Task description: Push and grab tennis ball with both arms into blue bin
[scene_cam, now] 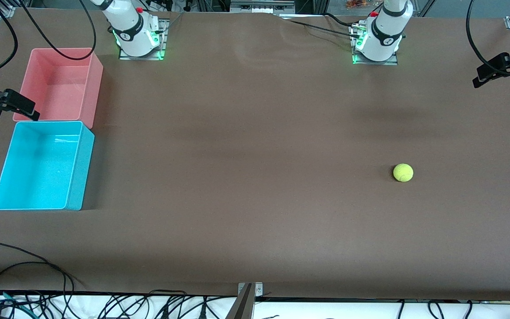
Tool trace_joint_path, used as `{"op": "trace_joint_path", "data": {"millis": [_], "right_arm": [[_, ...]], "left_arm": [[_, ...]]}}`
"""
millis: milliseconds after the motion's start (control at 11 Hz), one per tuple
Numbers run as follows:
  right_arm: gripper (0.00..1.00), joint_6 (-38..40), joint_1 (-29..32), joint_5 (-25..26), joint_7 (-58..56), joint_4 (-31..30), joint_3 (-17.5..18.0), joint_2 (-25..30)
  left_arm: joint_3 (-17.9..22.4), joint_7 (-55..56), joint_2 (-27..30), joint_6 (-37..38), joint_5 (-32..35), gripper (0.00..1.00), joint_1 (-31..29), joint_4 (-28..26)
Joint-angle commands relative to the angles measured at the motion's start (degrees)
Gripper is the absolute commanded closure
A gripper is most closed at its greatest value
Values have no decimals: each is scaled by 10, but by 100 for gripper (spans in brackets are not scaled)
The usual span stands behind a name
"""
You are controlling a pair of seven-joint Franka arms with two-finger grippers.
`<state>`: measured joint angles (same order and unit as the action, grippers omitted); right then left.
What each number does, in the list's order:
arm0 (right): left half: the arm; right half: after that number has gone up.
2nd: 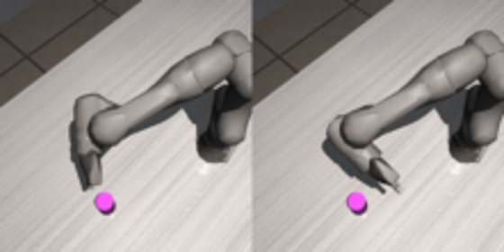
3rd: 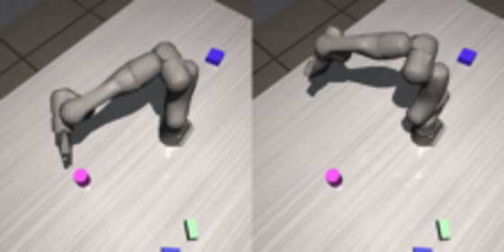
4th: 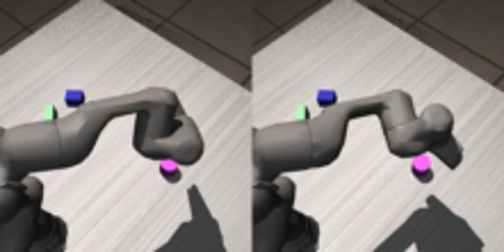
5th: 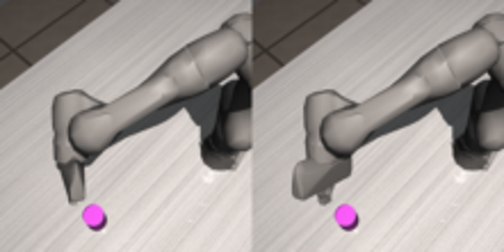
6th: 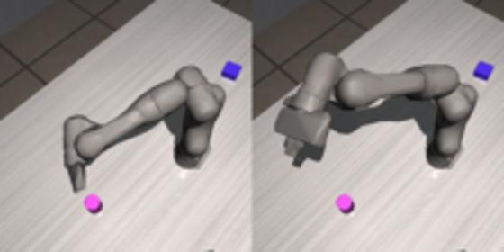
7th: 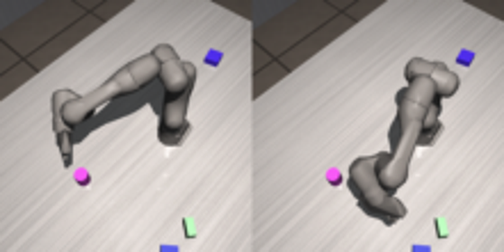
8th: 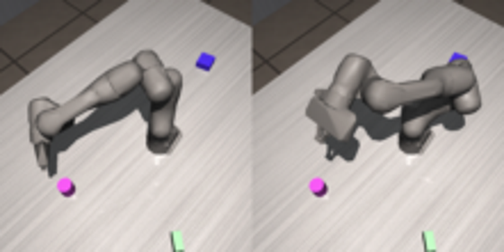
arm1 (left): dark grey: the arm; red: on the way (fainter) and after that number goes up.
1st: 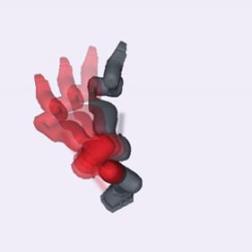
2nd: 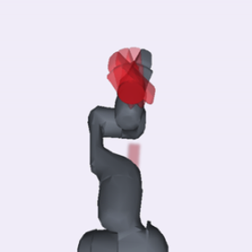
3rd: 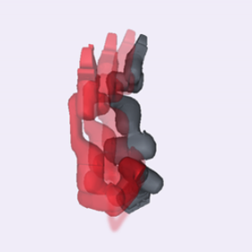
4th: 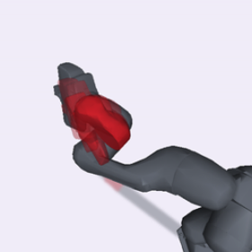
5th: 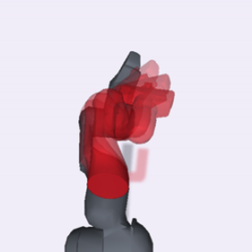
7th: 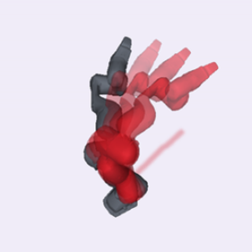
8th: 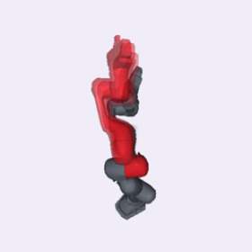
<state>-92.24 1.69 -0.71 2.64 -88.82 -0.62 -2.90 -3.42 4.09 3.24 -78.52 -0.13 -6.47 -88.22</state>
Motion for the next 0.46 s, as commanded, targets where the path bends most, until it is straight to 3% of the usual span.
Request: {"op": "trace_joint_path", "data": {"millis": [0,365], "right_arm": [[0,14,0,7,7,11,3,1],[0,14,-1,8,27,10,3,-1]], "left_arm": [[-4,1,-6,8,14,0,0,16],[-4,1,-6,8,14,0,0,16]]}}
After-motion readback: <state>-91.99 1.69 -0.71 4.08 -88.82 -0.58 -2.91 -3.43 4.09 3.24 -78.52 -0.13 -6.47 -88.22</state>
